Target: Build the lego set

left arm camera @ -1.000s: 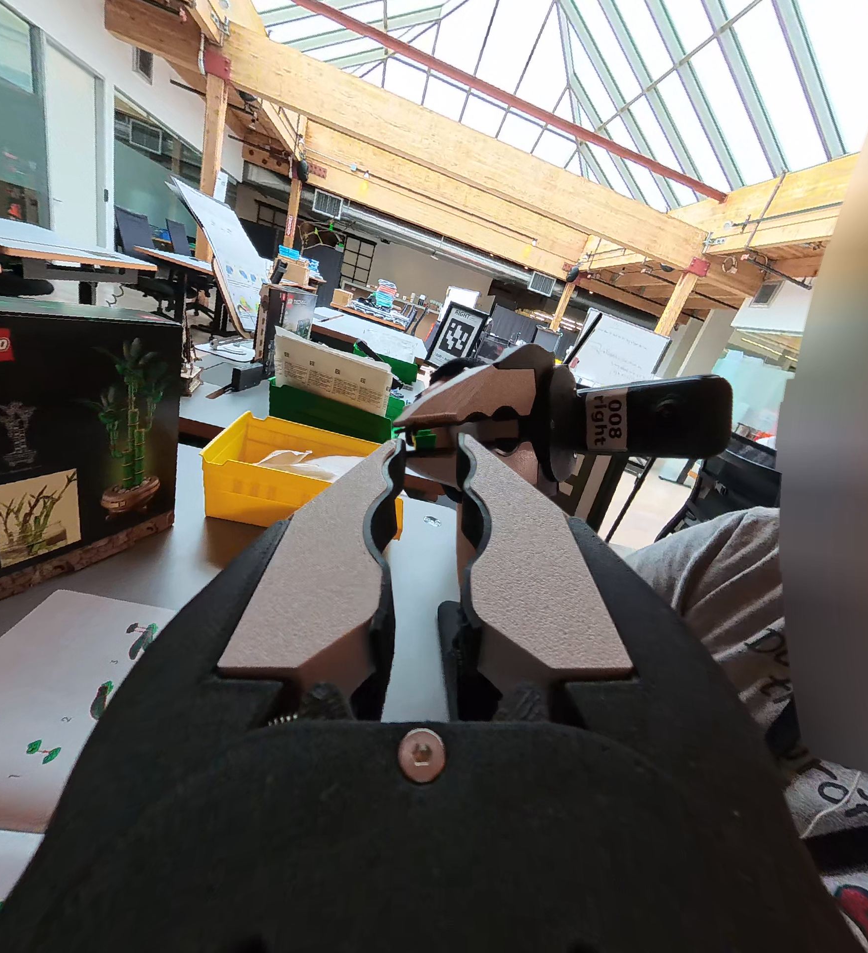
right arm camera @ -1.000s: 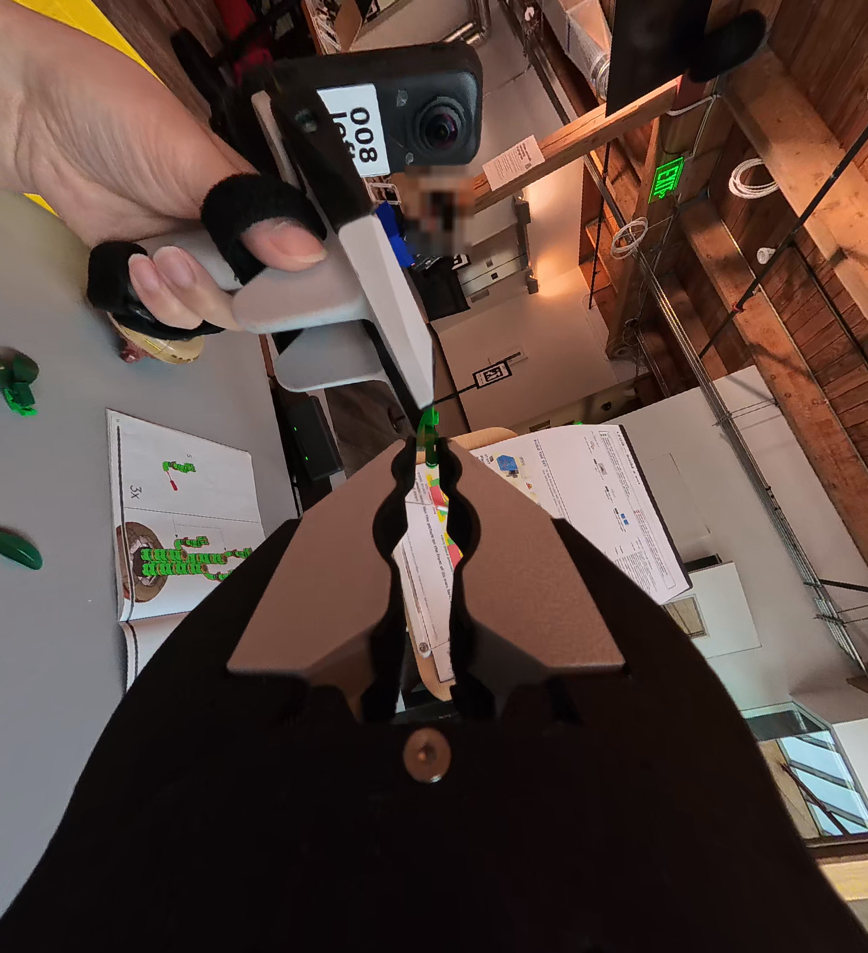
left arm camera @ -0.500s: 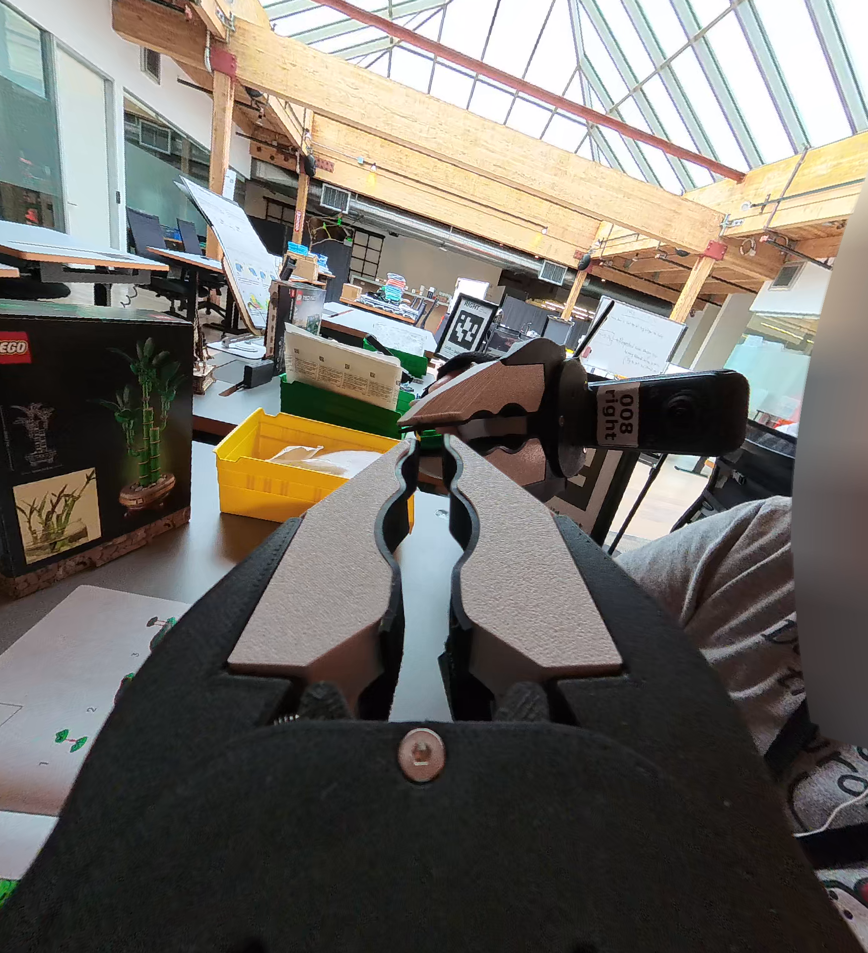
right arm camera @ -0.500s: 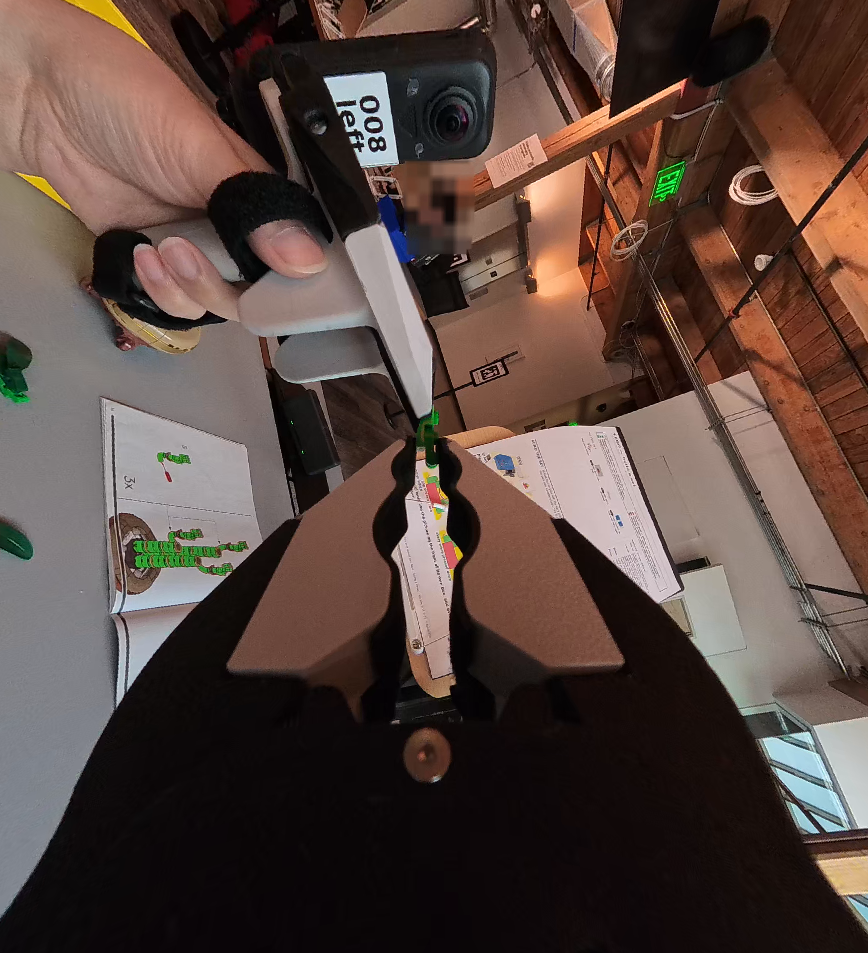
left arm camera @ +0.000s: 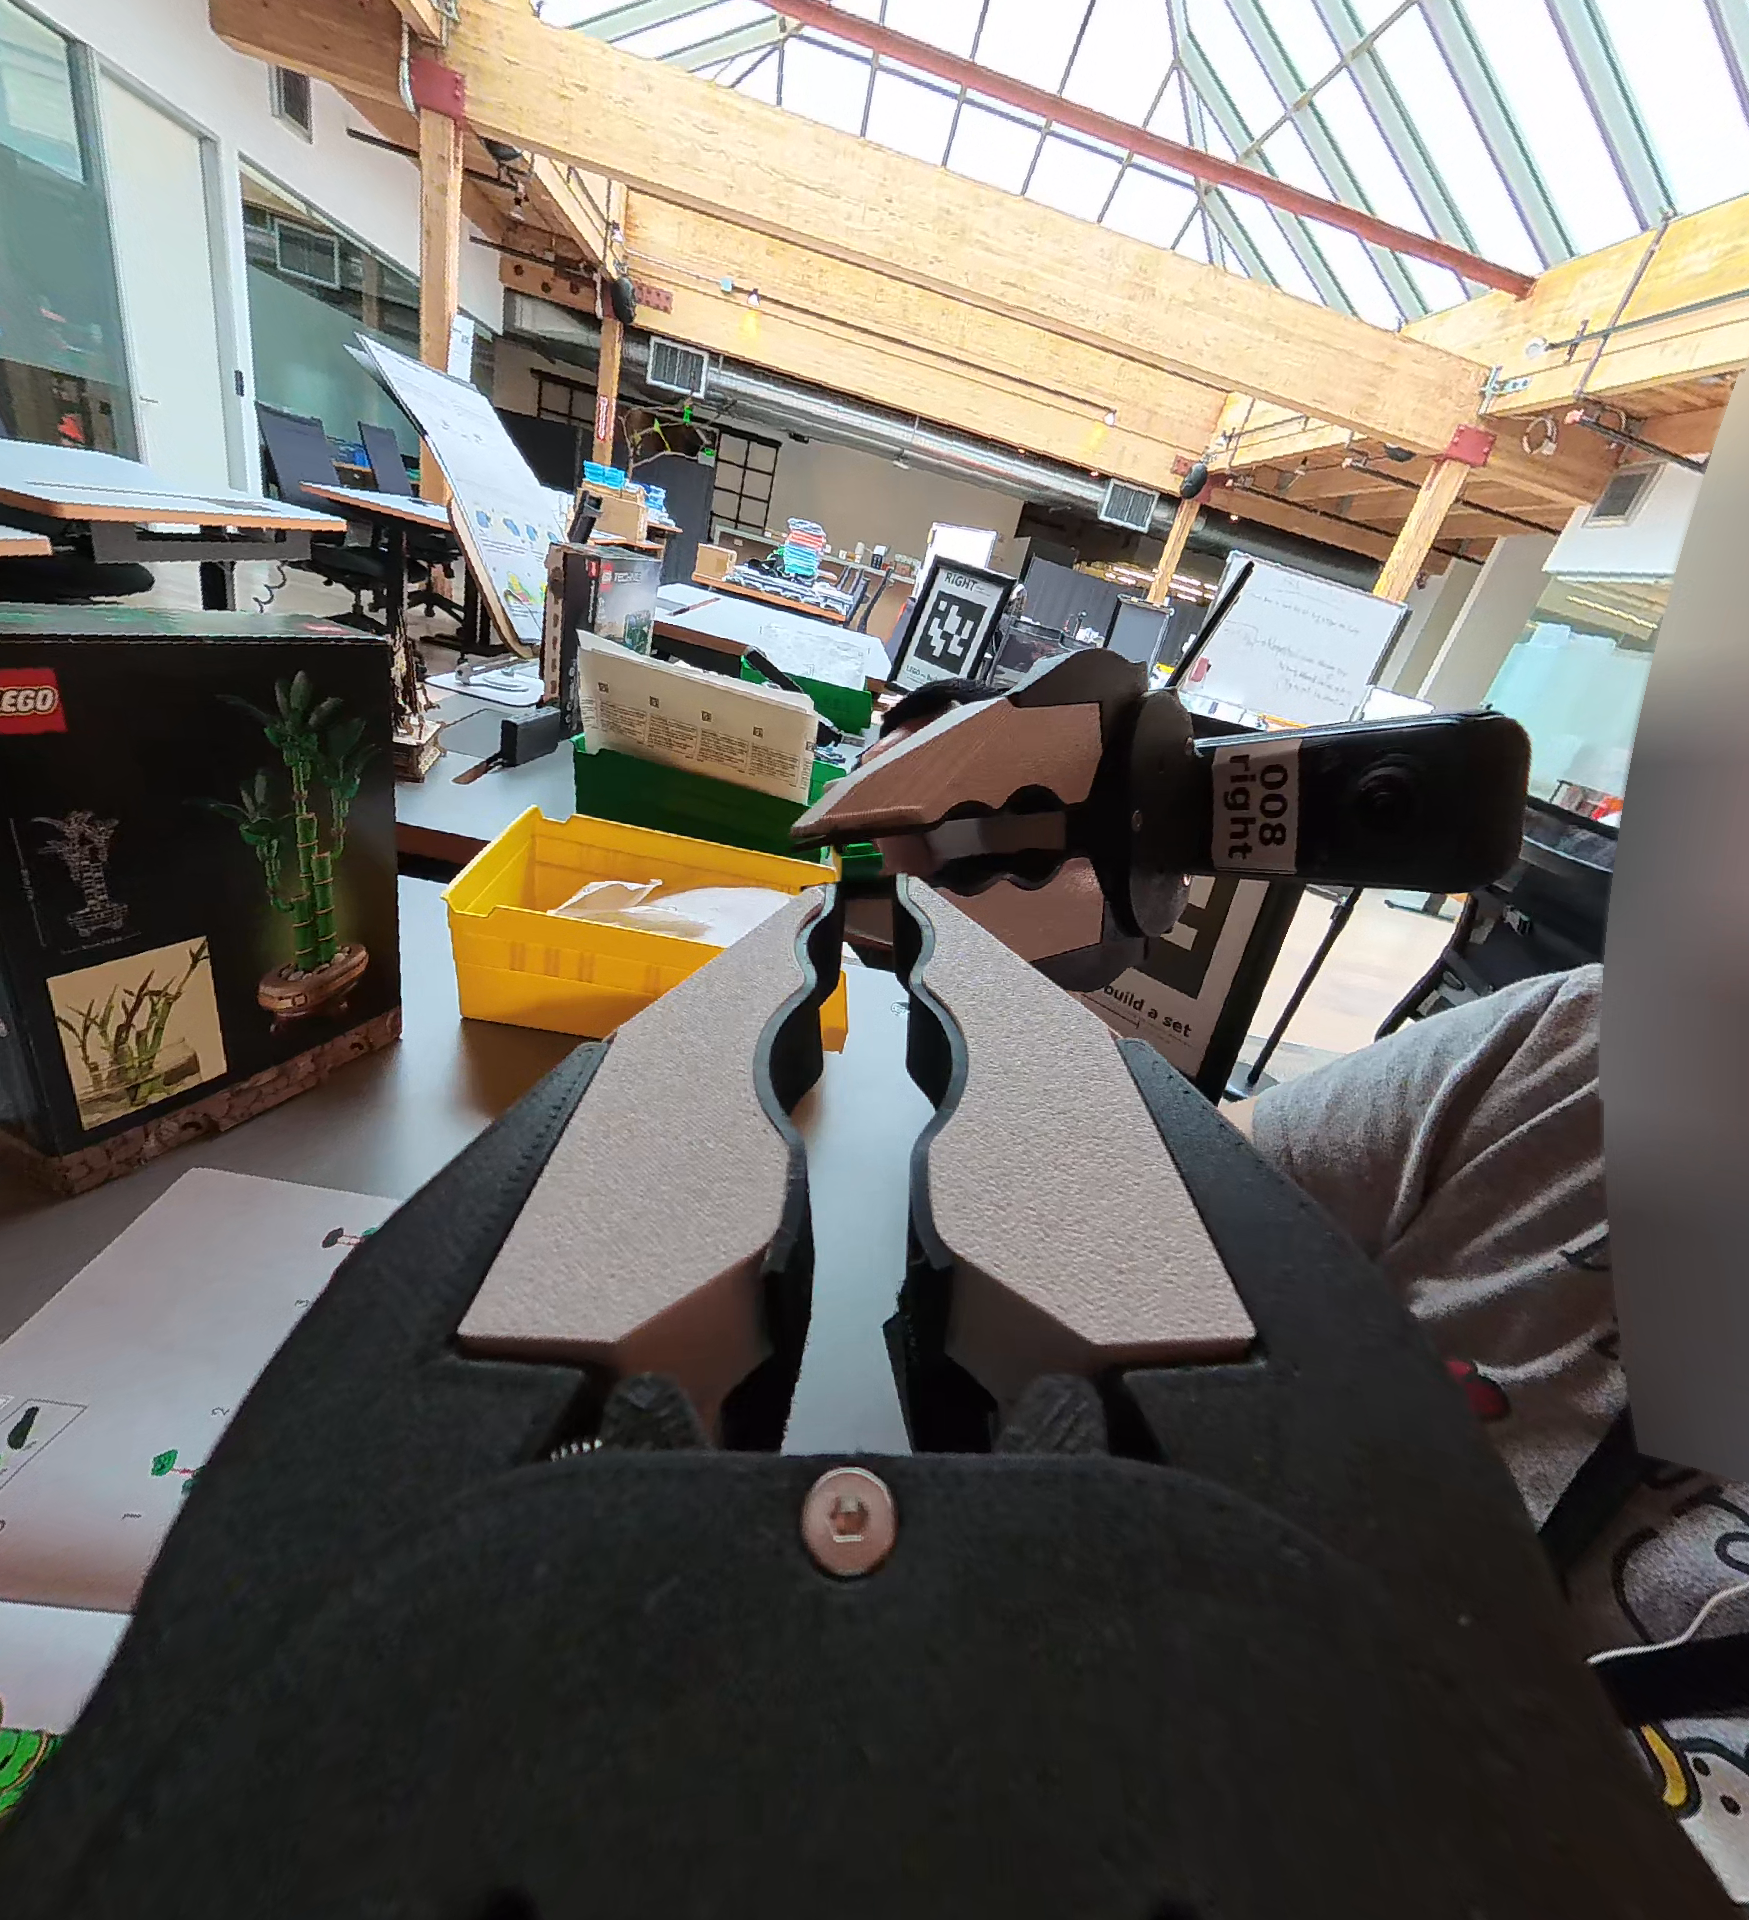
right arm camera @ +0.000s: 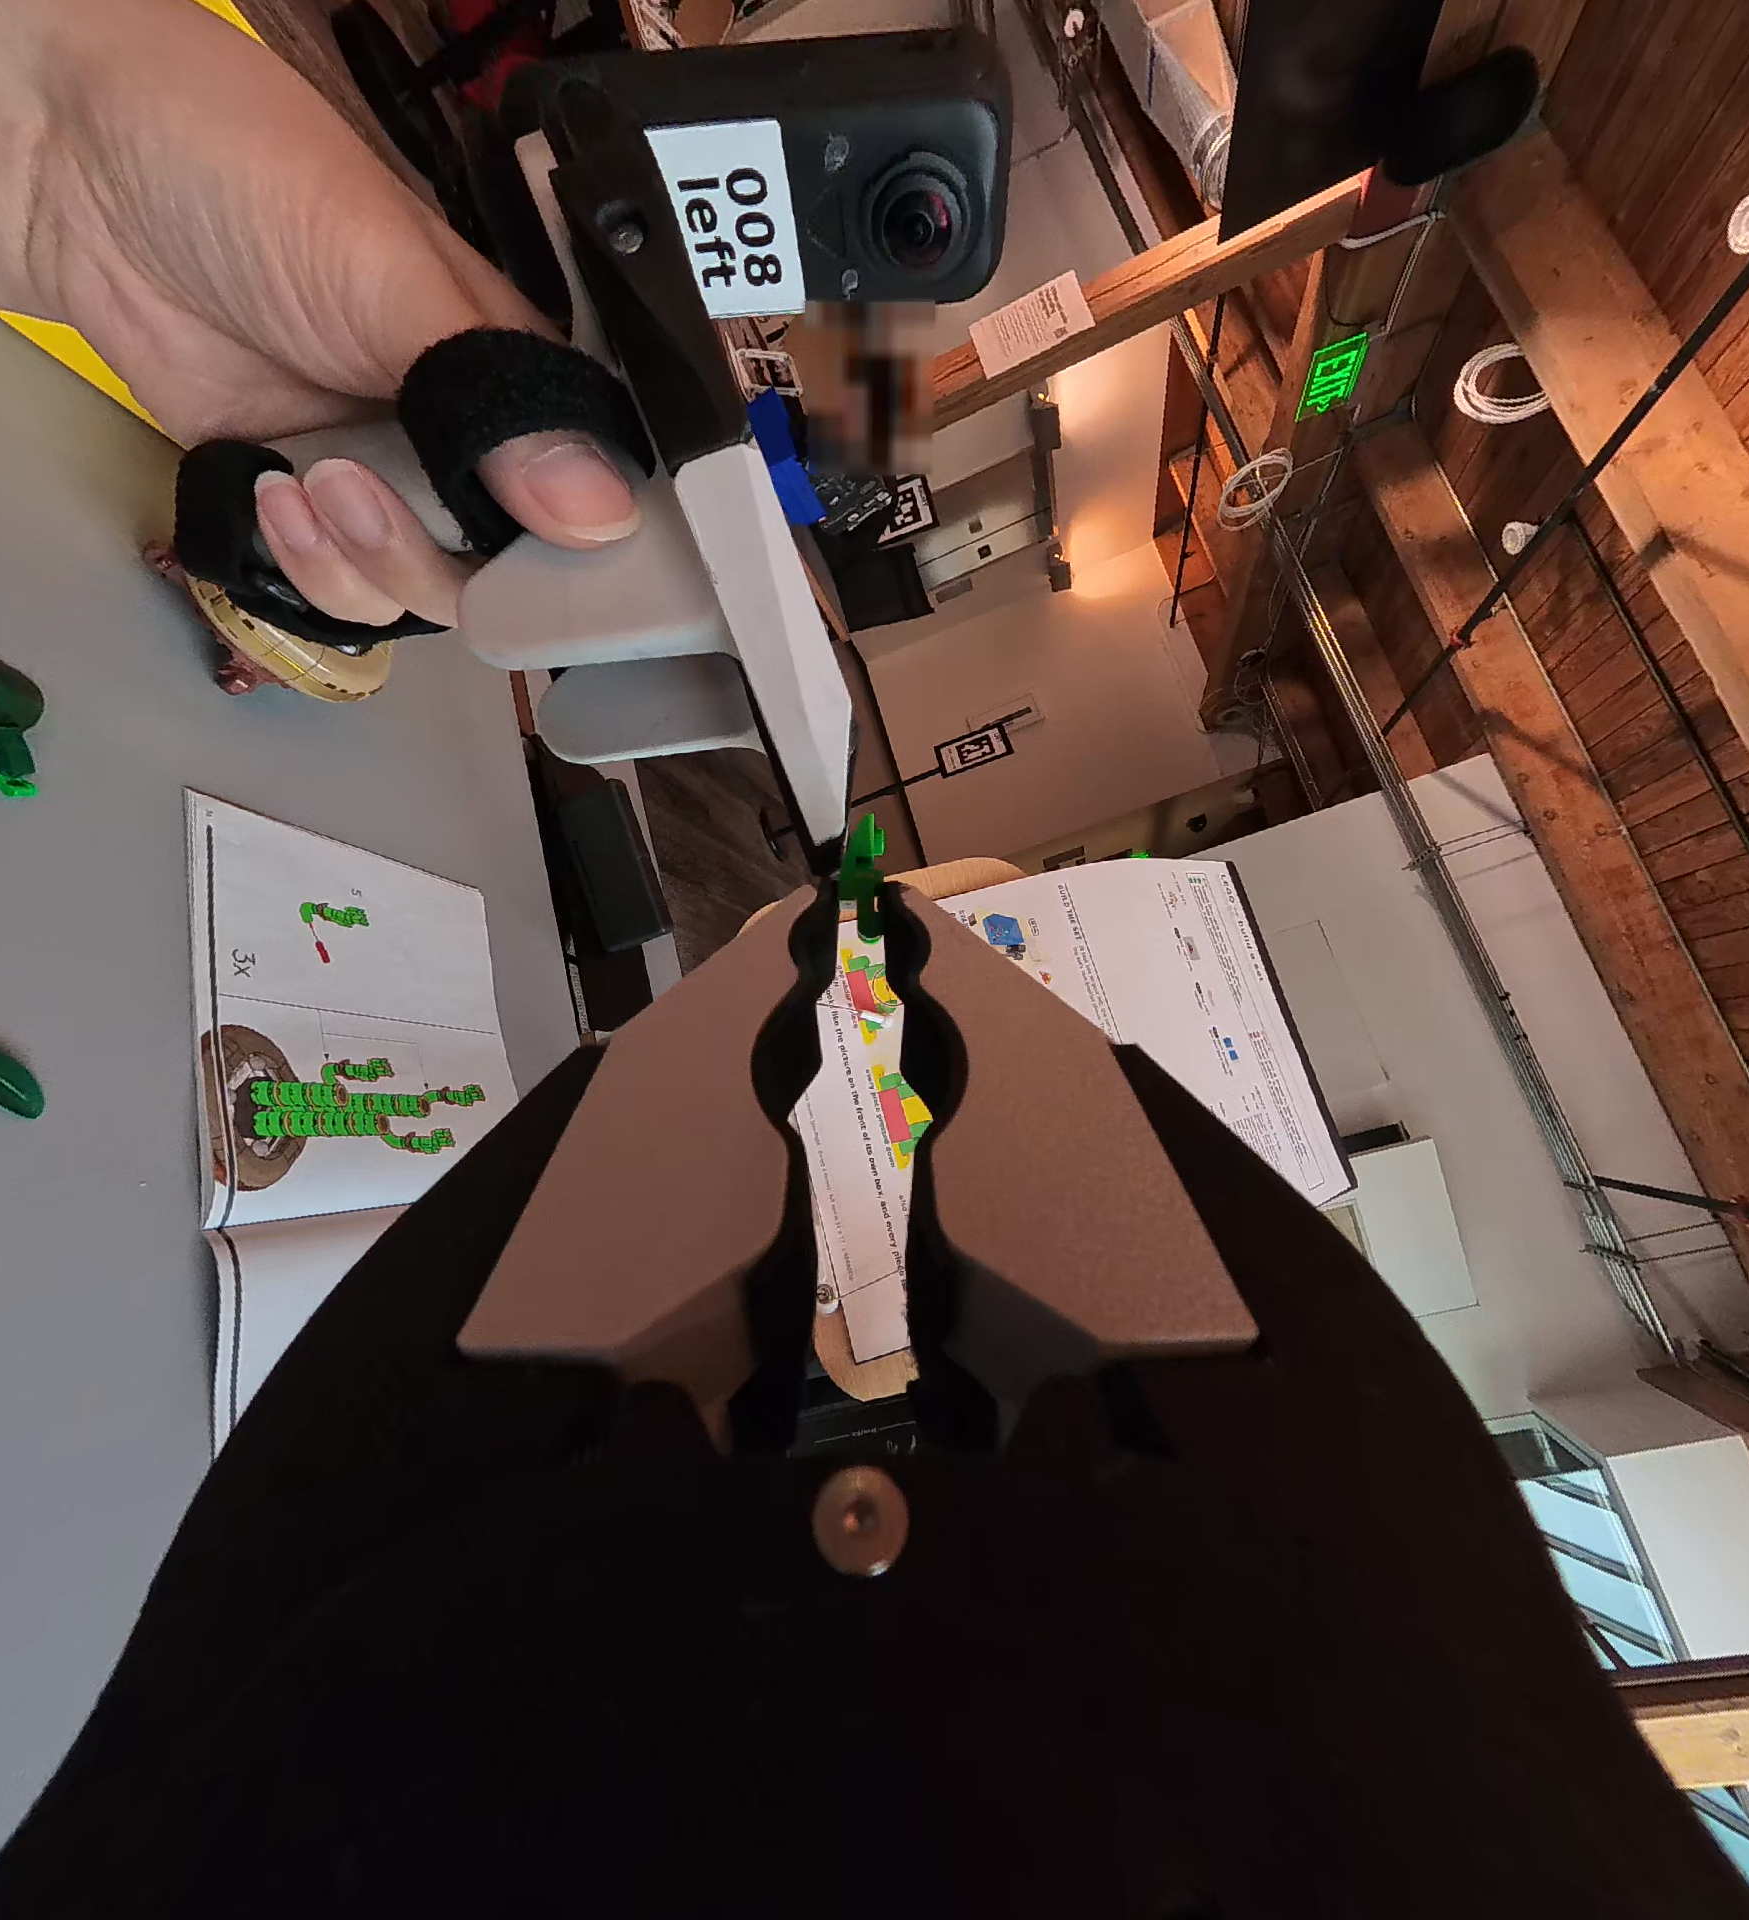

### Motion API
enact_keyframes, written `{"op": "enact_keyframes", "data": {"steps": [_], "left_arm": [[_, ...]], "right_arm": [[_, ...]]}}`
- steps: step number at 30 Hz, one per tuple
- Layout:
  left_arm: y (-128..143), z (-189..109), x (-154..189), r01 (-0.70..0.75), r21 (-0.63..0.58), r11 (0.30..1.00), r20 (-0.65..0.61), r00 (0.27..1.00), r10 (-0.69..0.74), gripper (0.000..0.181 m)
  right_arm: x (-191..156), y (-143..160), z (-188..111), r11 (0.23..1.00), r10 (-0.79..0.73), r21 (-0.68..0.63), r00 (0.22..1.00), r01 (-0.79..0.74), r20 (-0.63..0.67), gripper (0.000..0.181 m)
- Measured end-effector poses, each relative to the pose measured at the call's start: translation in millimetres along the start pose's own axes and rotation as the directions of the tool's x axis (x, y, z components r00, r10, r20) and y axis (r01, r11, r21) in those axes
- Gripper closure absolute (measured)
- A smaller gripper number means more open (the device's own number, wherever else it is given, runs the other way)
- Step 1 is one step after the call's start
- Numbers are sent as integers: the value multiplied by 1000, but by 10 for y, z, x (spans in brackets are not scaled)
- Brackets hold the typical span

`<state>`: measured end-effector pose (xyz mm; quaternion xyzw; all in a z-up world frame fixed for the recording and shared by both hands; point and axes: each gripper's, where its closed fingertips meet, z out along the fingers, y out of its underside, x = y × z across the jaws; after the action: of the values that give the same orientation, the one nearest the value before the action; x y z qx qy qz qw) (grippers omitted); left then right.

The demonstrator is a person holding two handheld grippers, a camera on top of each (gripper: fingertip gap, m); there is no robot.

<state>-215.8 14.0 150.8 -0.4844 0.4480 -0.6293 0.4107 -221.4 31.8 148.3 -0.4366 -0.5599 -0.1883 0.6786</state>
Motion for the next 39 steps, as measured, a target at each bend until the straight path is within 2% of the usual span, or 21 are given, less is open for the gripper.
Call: {"op": "enact_keyframes", "data": {"steps": [25,39], "left_arm": [[3,-13,-69,10,2,1000,40,999,-10,166],[20,12,-152,79,23,997,48,996,-80,167]], "right_arm": [[-19,44,-2,999,37,-4,999,-37,28,175],[-67,96,34,997,74,-21,995,-73,63,175]]}}
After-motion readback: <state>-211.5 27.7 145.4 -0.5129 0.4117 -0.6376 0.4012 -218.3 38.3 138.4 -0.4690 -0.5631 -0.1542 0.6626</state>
